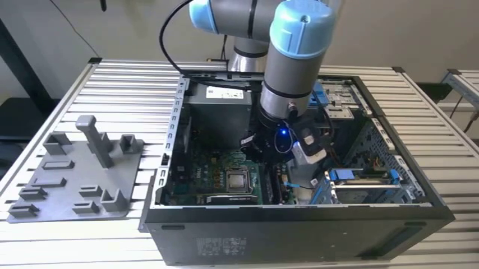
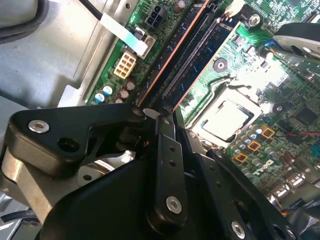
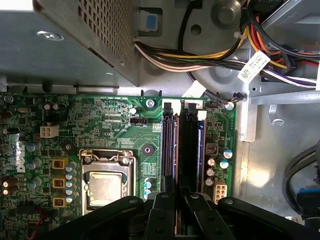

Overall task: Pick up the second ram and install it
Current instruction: 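Insert the second ram into the second slot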

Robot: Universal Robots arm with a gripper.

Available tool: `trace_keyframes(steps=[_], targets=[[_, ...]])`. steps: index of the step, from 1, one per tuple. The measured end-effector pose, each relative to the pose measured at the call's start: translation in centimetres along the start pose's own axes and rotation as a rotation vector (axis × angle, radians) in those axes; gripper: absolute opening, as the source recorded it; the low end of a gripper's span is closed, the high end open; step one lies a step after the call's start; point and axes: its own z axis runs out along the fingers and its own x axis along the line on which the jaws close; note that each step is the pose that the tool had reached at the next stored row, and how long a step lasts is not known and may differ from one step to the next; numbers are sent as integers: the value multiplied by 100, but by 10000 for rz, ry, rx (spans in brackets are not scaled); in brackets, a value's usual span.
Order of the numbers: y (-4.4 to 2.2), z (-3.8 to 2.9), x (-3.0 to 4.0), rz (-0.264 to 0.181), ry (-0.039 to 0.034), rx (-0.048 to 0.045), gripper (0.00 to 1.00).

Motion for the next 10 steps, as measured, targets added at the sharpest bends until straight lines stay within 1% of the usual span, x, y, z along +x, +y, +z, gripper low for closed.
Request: trace_keyframes(steps=[4,10], targets=[[0,2,8,2,-3,0,14],[-2,49,9,4,-1,-22,14]])
